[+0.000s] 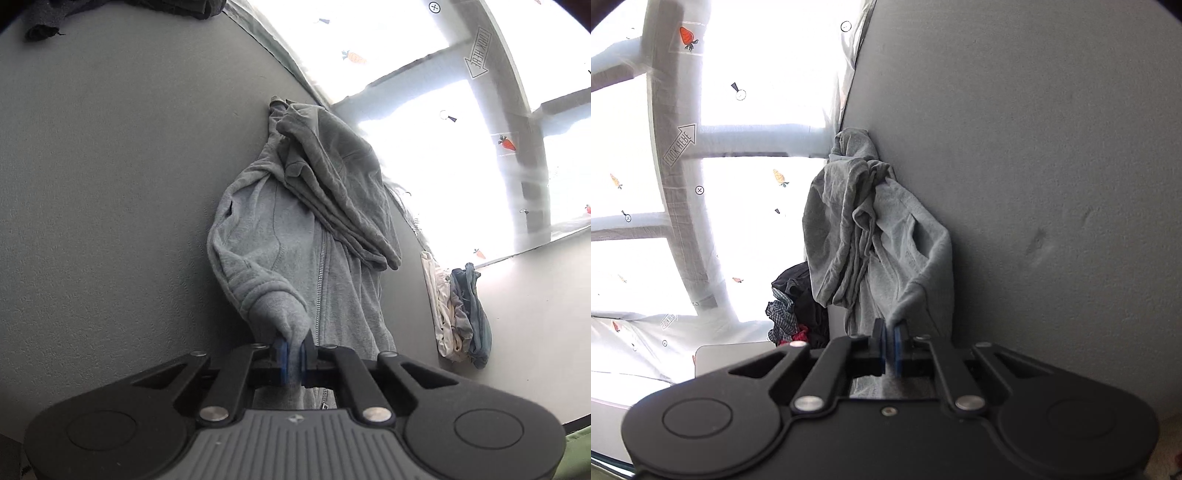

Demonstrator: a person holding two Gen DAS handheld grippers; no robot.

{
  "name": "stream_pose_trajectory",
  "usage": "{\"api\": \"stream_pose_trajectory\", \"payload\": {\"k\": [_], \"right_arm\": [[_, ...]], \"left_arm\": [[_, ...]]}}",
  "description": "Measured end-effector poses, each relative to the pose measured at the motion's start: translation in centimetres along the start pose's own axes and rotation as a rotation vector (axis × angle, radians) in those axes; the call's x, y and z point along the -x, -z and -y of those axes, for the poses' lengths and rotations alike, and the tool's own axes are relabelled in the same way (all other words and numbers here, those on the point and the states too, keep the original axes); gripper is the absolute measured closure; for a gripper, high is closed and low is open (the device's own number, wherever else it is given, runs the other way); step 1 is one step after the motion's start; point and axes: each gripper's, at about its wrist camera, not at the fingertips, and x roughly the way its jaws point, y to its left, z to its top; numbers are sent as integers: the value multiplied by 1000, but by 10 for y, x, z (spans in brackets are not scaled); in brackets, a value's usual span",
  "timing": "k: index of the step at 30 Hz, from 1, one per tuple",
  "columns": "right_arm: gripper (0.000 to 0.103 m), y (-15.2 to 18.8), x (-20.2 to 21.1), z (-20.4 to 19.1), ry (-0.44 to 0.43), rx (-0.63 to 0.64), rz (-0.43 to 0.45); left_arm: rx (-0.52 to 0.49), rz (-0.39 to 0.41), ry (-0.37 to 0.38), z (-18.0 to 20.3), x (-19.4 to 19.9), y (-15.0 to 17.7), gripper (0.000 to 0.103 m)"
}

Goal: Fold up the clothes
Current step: 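Fold the held hoodie edge over toward the hood with both grippers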

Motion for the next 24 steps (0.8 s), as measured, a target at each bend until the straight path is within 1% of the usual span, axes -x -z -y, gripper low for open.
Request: {"api": "stream_pose_trajectory", "payload": {"k": [4,6,9,11,15,19,24], "right_arm": [[98,-8,-12,-22,-90,-1,16],[98,-13,-17,-34,-132,5,25],[98,-19,-23,-45,-192,-11,41],[98,-25,-27,-51,-220,-22,53],[98,-37,-33,-61,-260,-28,81],[98,-49,-39,-71,-298,-36,111],[98,-64,-46,-81,-337,-32,146]], "left_arm": [[-9,56,54,16,0,-14,97],[-21,78,68,22,-1,-20,97],[-6,118,97,27,-2,-29,97],[4,140,115,28,-3,-36,97],[-13,171,135,34,-4,-52,97],[-56,205,144,45,-5,-70,97],[-73,230,178,54,-13,-96,97]]}}
